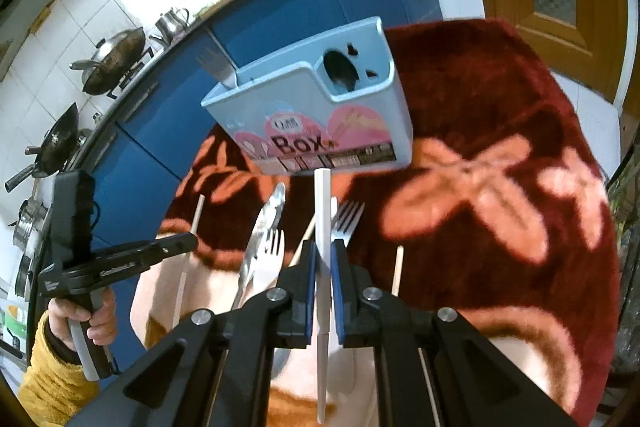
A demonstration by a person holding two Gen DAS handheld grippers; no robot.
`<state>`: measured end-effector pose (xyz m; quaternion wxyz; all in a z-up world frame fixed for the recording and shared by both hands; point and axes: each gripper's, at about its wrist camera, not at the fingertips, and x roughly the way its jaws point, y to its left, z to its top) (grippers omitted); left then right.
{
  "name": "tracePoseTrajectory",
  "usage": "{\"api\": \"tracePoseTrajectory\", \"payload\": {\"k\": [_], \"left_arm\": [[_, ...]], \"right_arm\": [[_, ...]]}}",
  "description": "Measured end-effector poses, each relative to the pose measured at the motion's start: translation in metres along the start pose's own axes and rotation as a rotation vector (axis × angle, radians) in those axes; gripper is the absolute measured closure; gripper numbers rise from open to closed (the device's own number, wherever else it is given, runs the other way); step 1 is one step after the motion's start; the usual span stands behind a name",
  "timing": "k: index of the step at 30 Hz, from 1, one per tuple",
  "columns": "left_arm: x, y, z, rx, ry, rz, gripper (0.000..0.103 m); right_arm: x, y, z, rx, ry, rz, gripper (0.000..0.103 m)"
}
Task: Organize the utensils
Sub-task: 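Grasp a white chopstick with the left tool while the right tool grasps another, then carry both white chopsticks upright and lower them into the caddy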
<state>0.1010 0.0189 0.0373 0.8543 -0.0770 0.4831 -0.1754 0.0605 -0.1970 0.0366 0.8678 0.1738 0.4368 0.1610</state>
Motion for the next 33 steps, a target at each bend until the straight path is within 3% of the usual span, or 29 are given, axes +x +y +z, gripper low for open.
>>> {"api": "tracePoseTrajectory", "payload": {"k": [5, 9, 22, 28, 33], "left_arm": [[-0.022, -0.017, 0.015, 0.045, -0.179, -0.045, 0.099], [-0.026, -0.029, 0.035, 0.064, -0.274, -0.064, 0.099], [-0.043, -0.060, 0.101, 0.168, -0.602, 0.015, 0.099], [-0.044, -0.056, 0.128, 0.122, -0.702, 0.006, 0.099], [-0.034, -0.052, 0.144, 0.095, -0.732, -0.004, 0.099]], "right_arm": [[-0.016, 0.013, 0.007, -0.043, -0.106, -0.001, 0.094], [-0.028, 0.024, 0.017, -0.076, -0.205, -0.007, 0.094], [-0.046, 0.039, 0.065, -0.118, -0.433, -0.037, 0.094], [-0.043, 0.035, 0.088, -0.114, -0.507, -0.070, 0.094], [-0.043, 0.034, 0.105, -0.124, -0.583, -0.107, 0.094]]}}
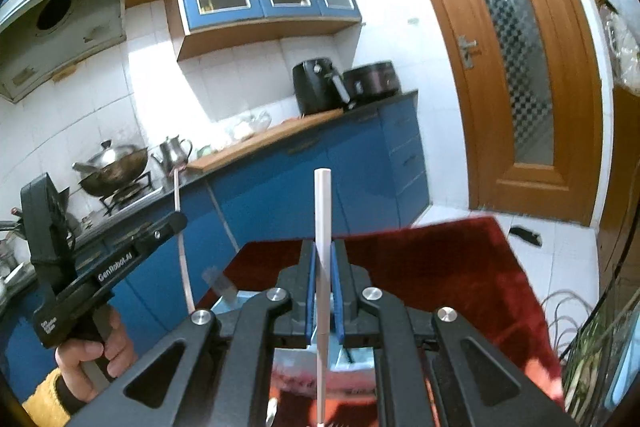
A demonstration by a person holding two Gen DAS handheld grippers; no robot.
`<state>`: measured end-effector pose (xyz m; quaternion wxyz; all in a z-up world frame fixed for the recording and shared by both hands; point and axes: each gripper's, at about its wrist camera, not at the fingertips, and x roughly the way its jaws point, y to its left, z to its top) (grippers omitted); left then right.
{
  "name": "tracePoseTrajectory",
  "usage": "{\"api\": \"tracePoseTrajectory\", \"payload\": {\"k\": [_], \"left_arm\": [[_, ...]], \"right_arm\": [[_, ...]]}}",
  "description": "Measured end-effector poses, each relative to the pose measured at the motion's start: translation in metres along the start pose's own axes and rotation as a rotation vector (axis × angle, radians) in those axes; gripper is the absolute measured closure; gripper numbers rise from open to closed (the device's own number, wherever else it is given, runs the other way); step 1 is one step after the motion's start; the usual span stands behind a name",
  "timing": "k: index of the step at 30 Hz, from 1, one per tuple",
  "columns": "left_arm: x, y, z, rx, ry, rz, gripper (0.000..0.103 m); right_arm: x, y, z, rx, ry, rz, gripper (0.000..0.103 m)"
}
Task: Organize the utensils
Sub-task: 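Carry both white chopsticks upright and lower them into the caddy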
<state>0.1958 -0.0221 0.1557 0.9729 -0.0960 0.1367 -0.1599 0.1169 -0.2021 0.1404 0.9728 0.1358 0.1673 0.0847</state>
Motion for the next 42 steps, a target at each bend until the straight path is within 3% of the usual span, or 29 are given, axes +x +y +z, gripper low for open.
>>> {"api": "tracePoseTrajectory", "payload": {"k": [10, 18, 23, 33, 42], "left_arm": [[0.023, 0.007, -0.022, 0.017, -0.081, 0.044, 0.099], [0.025, 0.009, -0.018, -0.043, -0.172, 0.047, 0.099], [0.025, -0.004, -0.038, 0.030, -0.221, 0.089, 0.099], [0.024, -0.008, -0.081, 0.116, -0.167, 0.098, 0.098], [0.012, -0.007, -0.096, 0.136, -0.071, 0.061, 0.098]], "right_arm": [[0.028, 0.001, 0.003, -0.070, -0.121, -0.028, 0.094], [0.048, -0.007, -0.007, -0.091, -0.110, -0.059, 0.094], [0.053, -0.010, -0.014, -0.095, -0.107, -0.049, 0.094], [0.064, -0.003, -0.038, -0.170, -0.051, -0.043, 0.094], [0.060, -0.010, -0.052, -0.134, 0.043, 0.001, 0.093]]}}
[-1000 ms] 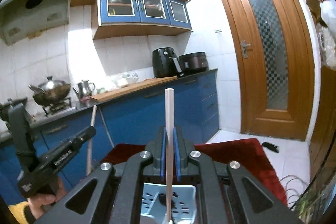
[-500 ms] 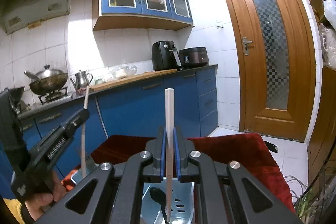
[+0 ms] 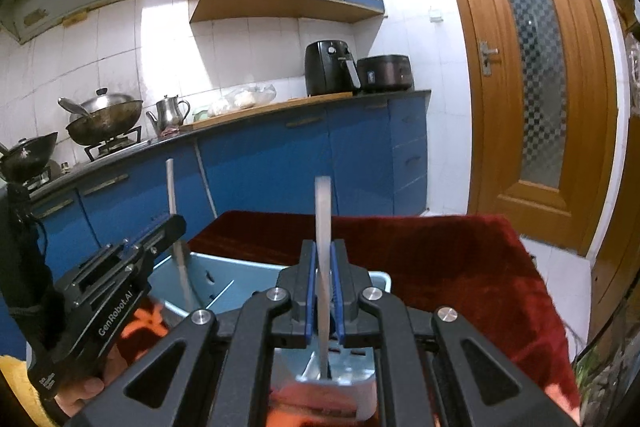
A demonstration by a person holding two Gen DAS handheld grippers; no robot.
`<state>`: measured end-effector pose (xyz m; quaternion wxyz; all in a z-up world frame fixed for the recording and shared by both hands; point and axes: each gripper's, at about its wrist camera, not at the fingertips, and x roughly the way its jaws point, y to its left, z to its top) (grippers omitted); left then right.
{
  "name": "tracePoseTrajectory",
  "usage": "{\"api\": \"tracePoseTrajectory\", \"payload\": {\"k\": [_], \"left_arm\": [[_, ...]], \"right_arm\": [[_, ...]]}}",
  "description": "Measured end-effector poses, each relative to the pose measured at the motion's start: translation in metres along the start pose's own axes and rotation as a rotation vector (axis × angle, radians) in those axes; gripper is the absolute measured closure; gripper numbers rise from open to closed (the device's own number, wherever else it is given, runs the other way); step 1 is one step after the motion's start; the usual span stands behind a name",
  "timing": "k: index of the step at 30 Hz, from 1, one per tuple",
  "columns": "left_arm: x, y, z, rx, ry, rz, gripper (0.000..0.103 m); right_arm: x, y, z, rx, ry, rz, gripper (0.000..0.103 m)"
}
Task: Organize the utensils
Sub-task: 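Carry both white chopsticks upright and lower them into the caddy, then open both tools to release the chopsticks into the caddy, then move both open tools back toward the remaining utensils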
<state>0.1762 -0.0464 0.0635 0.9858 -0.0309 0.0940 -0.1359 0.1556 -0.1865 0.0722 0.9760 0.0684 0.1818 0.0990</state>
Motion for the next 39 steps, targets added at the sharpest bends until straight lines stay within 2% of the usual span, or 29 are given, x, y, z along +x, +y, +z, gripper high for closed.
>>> {"api": "tracePoseTrajectory", "payload": {"k": [2, 4, 19, 26, 30, 34, 39], "left_arm": [[-0.003, 0.001, 0.000, -0.005, 0.017, 0.002, 0.096], [-0.007, 0.002, 0.001, -0.007, 0.036, 0.002, 0.087], [-0.060, 0.002, 0.020, -0.033, 0.155, -0.030, 0.085], [-0.088, -0.002, 0.022, -0.026, 0.230, -0.022, 0.085], [-0.098, -0.005, 0.017, -0.024, 0.310, -0.045, 0.085], [-0.106, -0.008, 0.005, -0.041, 0.400, -0.077, 0.085], [-0.115, -0.013, -0.013, -0.035, 0.460, -0.077, 0.084]], "right_arm": [[-0.005, 0.000, -0.001, 0.008, 0.002, 0.008, 0.088], [-0.010, 0.001, -0.001, 0.019, -0.003, 0.014, 0.083], [-0.068, 0.022, 0.007, 0.060, -0.010, 0.051, 0.082], [-0.094, 0.034, -0.002, 0.078, 0.046, 0.044, 0.082], [-0.107, 0.037, -0.009, 0.107, 0.093, 0.039, 0.082], [-0.118, 0.036, -0.020, 0.125, 0.138, 0.042, 0.082], [-0.124, 0.033, -0.038, 0.128, 0.192, 0.026, 0.082]]}}
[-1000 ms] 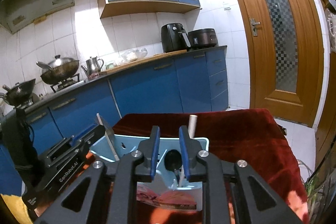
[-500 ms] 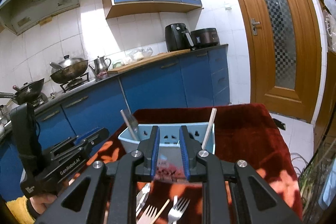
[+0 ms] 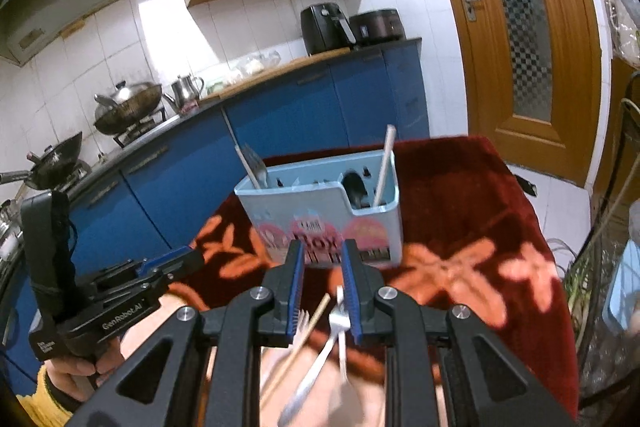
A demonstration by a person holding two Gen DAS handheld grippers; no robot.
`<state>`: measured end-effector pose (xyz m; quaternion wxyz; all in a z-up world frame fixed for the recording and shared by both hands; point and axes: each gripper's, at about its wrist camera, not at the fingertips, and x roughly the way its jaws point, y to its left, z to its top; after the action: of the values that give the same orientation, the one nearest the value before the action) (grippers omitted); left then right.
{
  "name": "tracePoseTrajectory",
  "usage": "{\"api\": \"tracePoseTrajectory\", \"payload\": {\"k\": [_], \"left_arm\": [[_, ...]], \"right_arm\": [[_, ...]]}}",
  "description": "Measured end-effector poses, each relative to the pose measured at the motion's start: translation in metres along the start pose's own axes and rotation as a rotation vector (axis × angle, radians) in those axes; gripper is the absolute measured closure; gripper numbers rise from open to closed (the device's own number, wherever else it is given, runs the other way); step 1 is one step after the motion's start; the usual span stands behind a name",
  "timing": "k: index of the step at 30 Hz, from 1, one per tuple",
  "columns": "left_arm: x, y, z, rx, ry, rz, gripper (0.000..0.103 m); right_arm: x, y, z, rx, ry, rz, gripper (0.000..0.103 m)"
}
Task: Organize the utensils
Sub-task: 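Move both open tools back toward the remaining utensils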
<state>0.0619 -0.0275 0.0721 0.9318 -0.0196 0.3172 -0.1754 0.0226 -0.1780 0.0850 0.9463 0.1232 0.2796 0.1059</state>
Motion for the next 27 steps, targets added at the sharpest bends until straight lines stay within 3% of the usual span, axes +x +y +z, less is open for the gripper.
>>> {"api": "tracePoseTrajectory", "payload": {"k": [9, 27], "left_arm": [[0.019, 0.001, -0.021, -0.007, 0.114, 0.013, 0.075], [0.074, 0.002, -0.036, -0.036, 0.299, -0.008, 0.075]], "right_arm": [[0.007, -0.016, -0.032, 0.037, 0.097, -0.026, 0.080], [0.026, -0.047, -0.070, 0.125, 0.213, -0.051, 0.080]]}}
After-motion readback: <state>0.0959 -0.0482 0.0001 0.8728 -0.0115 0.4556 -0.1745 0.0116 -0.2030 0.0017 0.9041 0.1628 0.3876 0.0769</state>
